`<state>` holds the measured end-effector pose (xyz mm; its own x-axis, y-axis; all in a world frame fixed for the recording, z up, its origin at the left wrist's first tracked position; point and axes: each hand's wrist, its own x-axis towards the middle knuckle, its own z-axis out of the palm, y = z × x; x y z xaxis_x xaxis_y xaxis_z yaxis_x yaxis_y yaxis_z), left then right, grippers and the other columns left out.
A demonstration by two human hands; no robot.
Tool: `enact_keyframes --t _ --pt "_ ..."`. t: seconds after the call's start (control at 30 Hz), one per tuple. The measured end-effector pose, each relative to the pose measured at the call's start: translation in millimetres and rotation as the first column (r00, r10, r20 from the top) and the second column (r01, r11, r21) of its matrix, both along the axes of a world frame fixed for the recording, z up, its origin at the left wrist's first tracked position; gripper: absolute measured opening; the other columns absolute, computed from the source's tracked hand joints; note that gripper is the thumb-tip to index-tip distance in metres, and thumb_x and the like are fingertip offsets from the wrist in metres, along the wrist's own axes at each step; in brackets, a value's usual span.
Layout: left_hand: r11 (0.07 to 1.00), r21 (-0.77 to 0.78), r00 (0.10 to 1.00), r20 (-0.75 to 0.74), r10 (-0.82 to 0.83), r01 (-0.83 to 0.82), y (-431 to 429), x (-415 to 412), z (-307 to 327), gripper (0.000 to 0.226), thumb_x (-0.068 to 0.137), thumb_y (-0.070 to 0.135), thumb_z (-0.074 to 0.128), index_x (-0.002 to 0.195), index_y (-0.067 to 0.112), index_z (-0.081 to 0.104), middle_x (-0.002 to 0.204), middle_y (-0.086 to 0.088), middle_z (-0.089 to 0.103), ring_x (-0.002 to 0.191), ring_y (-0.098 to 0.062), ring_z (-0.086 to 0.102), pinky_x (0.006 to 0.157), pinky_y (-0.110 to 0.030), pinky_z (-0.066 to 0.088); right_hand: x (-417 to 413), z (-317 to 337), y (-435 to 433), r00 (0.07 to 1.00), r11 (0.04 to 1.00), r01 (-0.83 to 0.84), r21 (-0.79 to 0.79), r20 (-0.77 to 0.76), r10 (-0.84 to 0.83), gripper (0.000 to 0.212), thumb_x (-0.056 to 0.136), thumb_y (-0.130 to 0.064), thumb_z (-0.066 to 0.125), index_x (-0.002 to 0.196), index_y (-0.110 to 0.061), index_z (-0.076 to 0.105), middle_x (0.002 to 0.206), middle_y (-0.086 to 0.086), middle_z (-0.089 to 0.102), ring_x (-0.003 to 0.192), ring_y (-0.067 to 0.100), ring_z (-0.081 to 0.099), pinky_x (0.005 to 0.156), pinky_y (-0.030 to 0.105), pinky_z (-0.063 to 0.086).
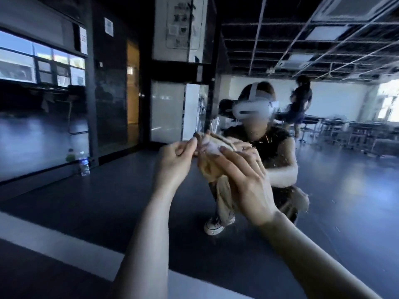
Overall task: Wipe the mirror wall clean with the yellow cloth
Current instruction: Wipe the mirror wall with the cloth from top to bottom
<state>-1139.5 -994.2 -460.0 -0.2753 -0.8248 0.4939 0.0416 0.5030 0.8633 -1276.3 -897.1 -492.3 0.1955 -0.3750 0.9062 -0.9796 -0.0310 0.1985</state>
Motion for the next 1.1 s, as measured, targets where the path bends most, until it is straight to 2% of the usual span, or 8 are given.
enact_keyframes --t 0.1,0.27,0.4,0.5,0.7,0.83,1.03,1.1 --pt "0.975 -0.042 0.966 -0.155 0.208 -0.217 -9 0 -1 0.011 0.091 0.018 0.056 0.092 0.018 0.068 0.089 0.004 0.067 0.084 -0.012 0.062 0.071 -0.020 0.044 -2 43 -31 0.962 0.990 0.107 -0.092 -0.243 -0.127 0.038 0.084 -0.012 0.060 0.122 -0.018 0.062 0.134 0.008 0.055 0.124 0.029 0.042 0.098 0.041 0.031" --pt "0.930 0.035 0.910 -0.195 0.365 -0.366 -21 -9 -21 0.028 0.088 0.004 0.048 0.109 0.013 0.064 0.109 -0.002 0.066 0.100 -0.018 0.060 0.076 -0.015 0.037 -13 22 -76 0.916 0.972 0.220 0.087 -0.362 -0.175 0.050 0.083 -0.025 0.054 0.131 -0.012 0.055 0.142 0.014 0.046 0.136 0.034 0.033 0.113 0.046 0.014" --pt "0.904 0.026 0.885 -0.197 0.423 -0.426 -33 1 -33 0.047 0.078 -0.014 0.037 0.109 0.008 0.064 0.112 -0.008 0.065 0.106 -0.024 0.057 0.082 -0.013 0.034 -18 -40 -77 0.712 0.882 0.390 0.266 -0.694 -0.106 0.064 0.068 -0.026 0.066 0.132 -0.026 0.054 0.143 0.004 0.045 0.132 0.027 0.033 0.113 0.042 0.011" --pt "0.882 -0.008 0.867 -0.189 0.462 -0.472 -39 9 -41 0.050 0.072 -0.016 0.039 0.109 0.006 0.064 0.112 -0.013 0.063 0.107 -0.030 0.055 0.092 -0.034 0.042 -16 -14 -84 0.595 0.880 0.400 0.256 -0.803 -0.037 0.057 0.072 -0.022 0.052 0.129 -0.028 0.054 0.134 -0.001 0.056 0.124 0.023 0.051 0.108 0.040 0.022" --pt "0.862 0.080 0.833 -0.229 0.504 -0.500 -55 22 -49 0.054 0.072 -0.020 0.033 0.110 0.004 0.063 0.112 -0.013 0.062 0.105 -0.028 0.057 0.088 -0.027 0.039 25 109 -124 0.717 0.892 0.452 0.000 -0.595 -0.363 0.056 0.083 -0.020 0.046 0.138 -0.015 0.047 0.150 0.008 0.036 0.137 0.034 0.032 0.112 0.051 0.014" --pt "0.877 0.117 0.854 -0.201 0.481 -0.466 -65 28 -58 0.053 0.073 -0.019 0.034 0.111 0.002 0.062 0.113 -0.015 0.062 0.107 -0.029 0.056 0.090 -0.026 0.038 43 71 -140 0.792 0.906 0.407 0.117 -0.540 -0.286 0.056 0.085 -0.029 0.049 0.140 -0.019 0.044 0.149 0.004 0.038 0.137 0.032 0.034 0.109 0.046 0.017" --pt "0.896 0.090 0.889 -0.119 0.443 -0.435 -52 19 -62 0.038 0.083 -0.010 0.042 0.114 0.005 0.060 0.113 -0.015 0.060 0.108 -0.028 0.054 0.088 -0.025 0.037 39 -27 -127 0.719 0.847 0.426 0.317 -0.687 -0.104 0.081 0.041 -0.030 0.082 0.119 -0.018 0.066 0.131 -0.001 0.059 0.120 0.024 0.055 0.097 0.041 0.045" --pt "0.907 0.039 0.903 -0.079 0.422 -0.420 -47 9 -65 0.036 0.084 -0.006 0.044 0.116 0.003 0.058 0.114 -0.018 0.059 0.109 -0.032 0.052 0.091 -0.031 0.038 27 -15 -117 0.686 0.872 0.386 0.301 -0.725 -0.054 0.069 0.051 -0.026 0.075 0.118 -0.016 0.066 0.127 0.002 0.062 0.115 0.024 0.059 0.101 0.042 0.037"
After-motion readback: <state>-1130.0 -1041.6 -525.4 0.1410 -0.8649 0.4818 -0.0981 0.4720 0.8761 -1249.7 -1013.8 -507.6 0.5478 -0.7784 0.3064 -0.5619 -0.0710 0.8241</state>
